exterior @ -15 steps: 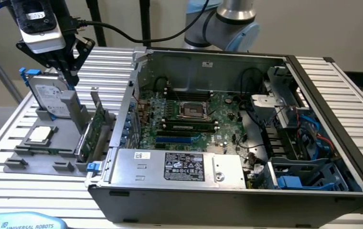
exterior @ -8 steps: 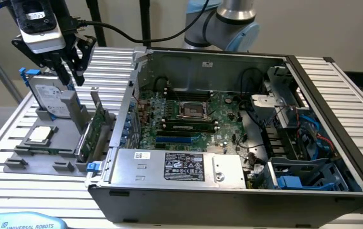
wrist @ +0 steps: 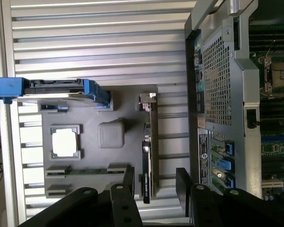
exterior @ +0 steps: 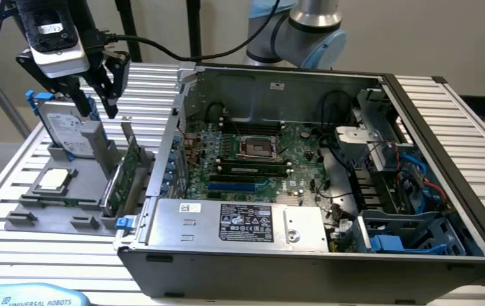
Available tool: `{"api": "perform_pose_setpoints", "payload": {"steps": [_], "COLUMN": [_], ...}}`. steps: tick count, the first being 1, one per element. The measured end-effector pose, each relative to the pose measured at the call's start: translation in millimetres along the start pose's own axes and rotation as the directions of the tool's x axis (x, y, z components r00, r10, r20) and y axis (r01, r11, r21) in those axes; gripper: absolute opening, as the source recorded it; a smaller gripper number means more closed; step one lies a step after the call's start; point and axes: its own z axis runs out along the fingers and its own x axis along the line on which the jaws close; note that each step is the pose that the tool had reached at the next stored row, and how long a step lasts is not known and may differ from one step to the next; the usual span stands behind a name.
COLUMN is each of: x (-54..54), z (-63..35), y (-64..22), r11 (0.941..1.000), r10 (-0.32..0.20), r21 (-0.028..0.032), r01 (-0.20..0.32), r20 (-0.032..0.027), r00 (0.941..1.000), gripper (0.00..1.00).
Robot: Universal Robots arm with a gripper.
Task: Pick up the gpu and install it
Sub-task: 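Pick up the gpu and move the gpu toward the slot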
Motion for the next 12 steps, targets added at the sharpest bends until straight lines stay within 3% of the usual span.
{"api": "perform_pose_setpoints", "payload": {"steps": [12], "x": [0.7], "z": [21.6], "y": [-0.9], "r11": [1.0], "r10": [0.006], "r21": [0.0003], "r01": [-0.006], "r20": [0.0002], "r00": [1.0], "gripper": [0.48]}}
